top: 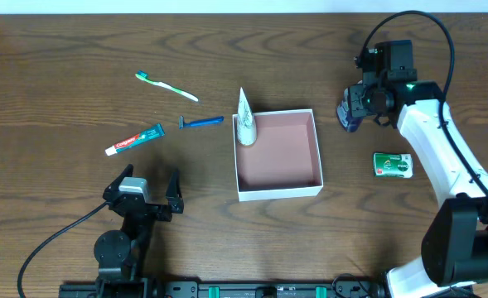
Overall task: Pack container
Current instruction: 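Release the tube and move the right gripper to the soap pump bottle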
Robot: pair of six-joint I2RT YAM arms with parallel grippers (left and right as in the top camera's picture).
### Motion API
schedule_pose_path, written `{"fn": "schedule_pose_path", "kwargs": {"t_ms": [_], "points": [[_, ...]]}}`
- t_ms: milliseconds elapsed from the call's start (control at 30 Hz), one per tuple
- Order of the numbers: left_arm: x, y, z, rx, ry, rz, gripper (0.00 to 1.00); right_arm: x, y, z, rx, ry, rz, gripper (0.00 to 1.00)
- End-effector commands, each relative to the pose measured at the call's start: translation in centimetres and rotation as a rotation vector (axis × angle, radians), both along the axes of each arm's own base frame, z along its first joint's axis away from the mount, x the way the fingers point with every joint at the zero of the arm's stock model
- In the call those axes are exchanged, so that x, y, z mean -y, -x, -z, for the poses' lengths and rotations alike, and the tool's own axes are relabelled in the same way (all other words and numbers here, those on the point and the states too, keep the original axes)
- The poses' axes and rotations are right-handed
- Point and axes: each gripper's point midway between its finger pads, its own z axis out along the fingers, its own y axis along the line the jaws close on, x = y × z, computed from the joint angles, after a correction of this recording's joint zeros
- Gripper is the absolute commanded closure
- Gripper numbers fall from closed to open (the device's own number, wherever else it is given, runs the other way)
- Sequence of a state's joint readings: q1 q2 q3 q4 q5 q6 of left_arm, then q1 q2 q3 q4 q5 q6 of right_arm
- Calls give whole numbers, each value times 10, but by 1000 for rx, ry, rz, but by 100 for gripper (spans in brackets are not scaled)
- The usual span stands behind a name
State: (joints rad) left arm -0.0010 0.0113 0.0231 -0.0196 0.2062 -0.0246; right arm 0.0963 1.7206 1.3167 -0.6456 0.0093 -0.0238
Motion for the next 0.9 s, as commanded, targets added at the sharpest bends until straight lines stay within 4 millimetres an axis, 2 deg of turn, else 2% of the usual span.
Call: {"fn": "schedule_pose_path", "kwargs": {"t_ms": [0,200,333,567,867], "points": [[1,1,17,-49,-11,9,2,1,-5,2,14,6,-31,55],[1,1,17,-49,-11,9,2,2,-16,-5,67,16,-49,47],[1,1,17,-49,-11,9,2,2,-21,-9,92,19,-54,48],[1,1,17,-49,-11,9,2,1,-25,-12,116,27,-70,63],[1,1,17,-49,-11,9,2,1,-25,-11,115,26,-70,96]]}}
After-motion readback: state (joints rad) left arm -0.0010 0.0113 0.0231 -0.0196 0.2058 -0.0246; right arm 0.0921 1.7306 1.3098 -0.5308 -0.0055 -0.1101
